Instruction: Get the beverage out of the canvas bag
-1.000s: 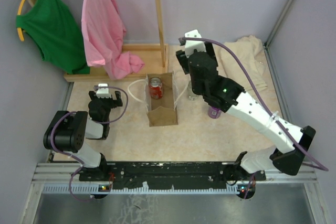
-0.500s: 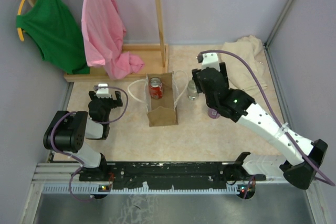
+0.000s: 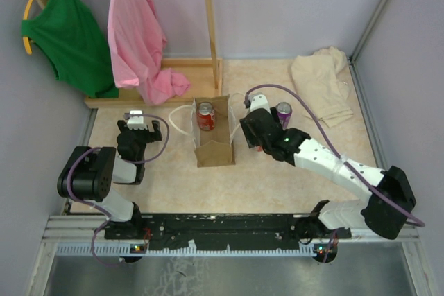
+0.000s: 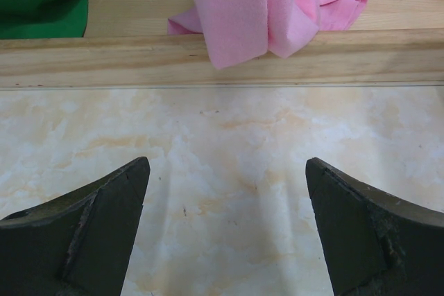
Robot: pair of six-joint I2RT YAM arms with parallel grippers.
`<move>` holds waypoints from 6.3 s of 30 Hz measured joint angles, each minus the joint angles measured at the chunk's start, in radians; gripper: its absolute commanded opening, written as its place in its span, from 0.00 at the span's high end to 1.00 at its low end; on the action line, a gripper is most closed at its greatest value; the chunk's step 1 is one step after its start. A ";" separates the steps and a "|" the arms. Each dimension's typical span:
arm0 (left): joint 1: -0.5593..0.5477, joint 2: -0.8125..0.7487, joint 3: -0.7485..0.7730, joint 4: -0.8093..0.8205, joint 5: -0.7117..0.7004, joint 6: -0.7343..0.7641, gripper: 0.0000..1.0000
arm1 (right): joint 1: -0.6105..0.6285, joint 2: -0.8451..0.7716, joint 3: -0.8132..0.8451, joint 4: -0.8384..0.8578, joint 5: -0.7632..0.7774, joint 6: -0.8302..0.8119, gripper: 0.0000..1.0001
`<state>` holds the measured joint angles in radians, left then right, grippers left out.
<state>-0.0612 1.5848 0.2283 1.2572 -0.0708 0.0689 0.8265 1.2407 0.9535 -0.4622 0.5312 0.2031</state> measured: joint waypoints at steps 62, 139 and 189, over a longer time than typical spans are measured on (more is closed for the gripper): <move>0.000 0.000 0.000 0.000 0.000 0.000 0.00 | 0.120 0.055 0.374 0.128 0.047 -0.149 0.42; 0.000 0.000 0.000 0.000 0.000 0.000 0.00 | 0.037 0.856 0.850 0.100 -0.211 -0.046 0.96; 0.000 0.000 0.000 0.000 0.000 0.000 0.00 | 0.005 1.028 1.007 0.058 -0.189 0.011 0.14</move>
<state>-0.0612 1.5848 0.2283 1.2572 -0.0708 0.0689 0.8318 2.2684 1.9606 -0.4042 0.3420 0.2142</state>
